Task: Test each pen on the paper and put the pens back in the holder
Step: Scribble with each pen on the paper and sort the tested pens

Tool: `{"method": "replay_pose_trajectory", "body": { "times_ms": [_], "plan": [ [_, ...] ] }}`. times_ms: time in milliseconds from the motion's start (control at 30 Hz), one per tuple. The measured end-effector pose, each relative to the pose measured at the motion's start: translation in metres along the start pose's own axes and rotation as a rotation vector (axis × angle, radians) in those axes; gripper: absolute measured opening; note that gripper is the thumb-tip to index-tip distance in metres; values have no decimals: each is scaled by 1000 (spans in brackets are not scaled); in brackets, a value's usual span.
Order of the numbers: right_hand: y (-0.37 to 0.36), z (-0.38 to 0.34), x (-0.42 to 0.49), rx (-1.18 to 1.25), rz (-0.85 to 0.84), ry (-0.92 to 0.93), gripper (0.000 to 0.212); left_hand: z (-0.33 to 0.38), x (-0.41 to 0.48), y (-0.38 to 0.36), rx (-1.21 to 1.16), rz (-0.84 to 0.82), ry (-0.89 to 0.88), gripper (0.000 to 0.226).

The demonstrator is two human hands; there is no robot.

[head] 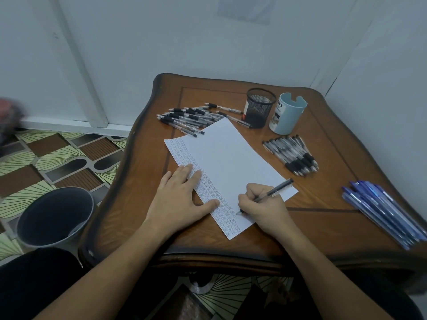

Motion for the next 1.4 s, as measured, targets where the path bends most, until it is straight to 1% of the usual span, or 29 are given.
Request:
{"method": "replay_pose_trajectory", "body": {
  "times_ms": [267, 367, 467, 533, 633, 667, 733, 800, 833, 900, 967, 1100, 1267, 1333, 1400],
  "plan": [
    [1, 1, 0, -13, -6, 2, 41, -1, 0, 1, 5, -19, -1, 100],
    [2, 2, 1, -13, 17, -5, 45, 0, 0, 1, -2, -13, 1, 101],
    [3, 2, 1, -2, 3, 1, 43, 0, 0, 1, -4, -18, 0, 101],
    [2, 3, 1, -5, 4, -7, 48, 0, -1, 1, -7, -13, 1, 101],
    [2, 3, 2, -55, 69, -37, 43, 1, -1, 1, 0, 0, 1, 101],
    [4, 3, 4, -5, 108, -62, 40, 1, -1, 1, -1, 2, -1, 101],
    [8, 2, 9, 219, 154, -112, 38, 1, -1, 1, 0, 1, -1, 101],
    [11, -1, 12, 428, 147, -154, 45, 1, -1, 1, 3, -3, -2, 102],
    [12, -3, 13, 481, 140, -174, 49, 1, -1, 2, 1, -2, -2, 102],
    [13, -7, 12, 510, 128, -201, 50, 1, -1, 2, -10, 6, -3, 102],
    [13, -9, 12, 496, 120, -207, 46, 1, -2, 2, -1, 3, -2, 102],
    [15, -13, 11, 494, 94, -223, 24, 1, -2, 2, 4, -8, -1, 101],
    [27, -23, 18, 453, -6, -377, 23, 1, -2, 2, 11, -21, 1, 101],
    [44, -32, 29, 339, 59, -421, 20, 1, -2, 2, 3, -10, 0, 101],
    [71, -44, 43, 157, 205, -385, 19, 2, -2, 3, -8, 7, -2, 101]
  ]
}}
Point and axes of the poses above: each hand's wrist, its own x-axis towards the middle knuckle, its own y-axis out of the back of the hand, z = x × y, the point moved 1 cm from there along x, towards the middle knuckle, and after that the axes turned 15 degrees about -y, right-handed, at the moved point
